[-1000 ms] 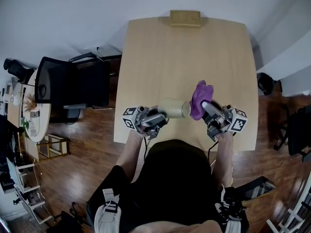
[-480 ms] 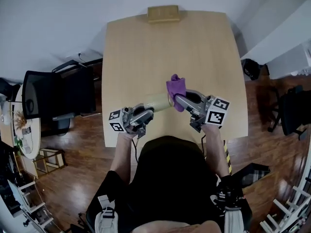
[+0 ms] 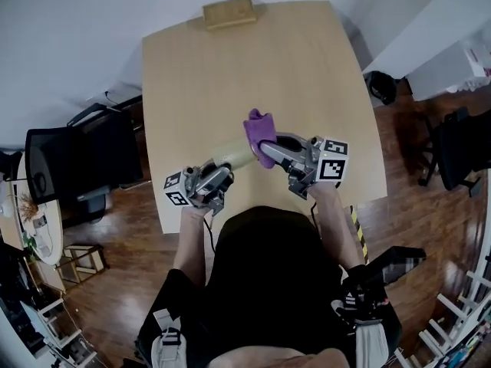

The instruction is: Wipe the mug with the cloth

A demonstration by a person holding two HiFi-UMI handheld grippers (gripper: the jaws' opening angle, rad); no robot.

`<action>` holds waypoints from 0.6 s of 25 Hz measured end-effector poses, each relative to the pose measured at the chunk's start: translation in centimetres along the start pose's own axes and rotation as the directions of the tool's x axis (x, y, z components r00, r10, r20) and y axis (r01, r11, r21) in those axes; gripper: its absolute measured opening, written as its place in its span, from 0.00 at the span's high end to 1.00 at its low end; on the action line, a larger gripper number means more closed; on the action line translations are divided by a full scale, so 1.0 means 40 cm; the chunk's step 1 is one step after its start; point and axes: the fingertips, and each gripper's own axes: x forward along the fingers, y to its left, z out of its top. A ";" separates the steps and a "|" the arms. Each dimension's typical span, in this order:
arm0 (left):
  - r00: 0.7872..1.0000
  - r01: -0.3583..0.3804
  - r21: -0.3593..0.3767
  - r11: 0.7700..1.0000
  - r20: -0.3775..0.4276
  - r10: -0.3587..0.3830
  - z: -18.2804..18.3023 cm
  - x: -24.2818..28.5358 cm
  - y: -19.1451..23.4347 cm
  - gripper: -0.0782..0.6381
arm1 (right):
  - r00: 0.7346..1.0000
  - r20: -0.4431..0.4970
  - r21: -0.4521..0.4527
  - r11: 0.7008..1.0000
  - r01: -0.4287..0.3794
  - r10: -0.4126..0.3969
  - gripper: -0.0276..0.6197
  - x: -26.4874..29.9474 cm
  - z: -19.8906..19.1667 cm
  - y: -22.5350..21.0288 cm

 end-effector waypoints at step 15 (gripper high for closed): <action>0.422 -0.449 0.643 0.621 -0.460 0.781 -0.095 -0.159 0.527 0.83 | 0.878 0.137 0.258 0.872 0.416 -0.459 0.86 -0.269 -0.027 -0.295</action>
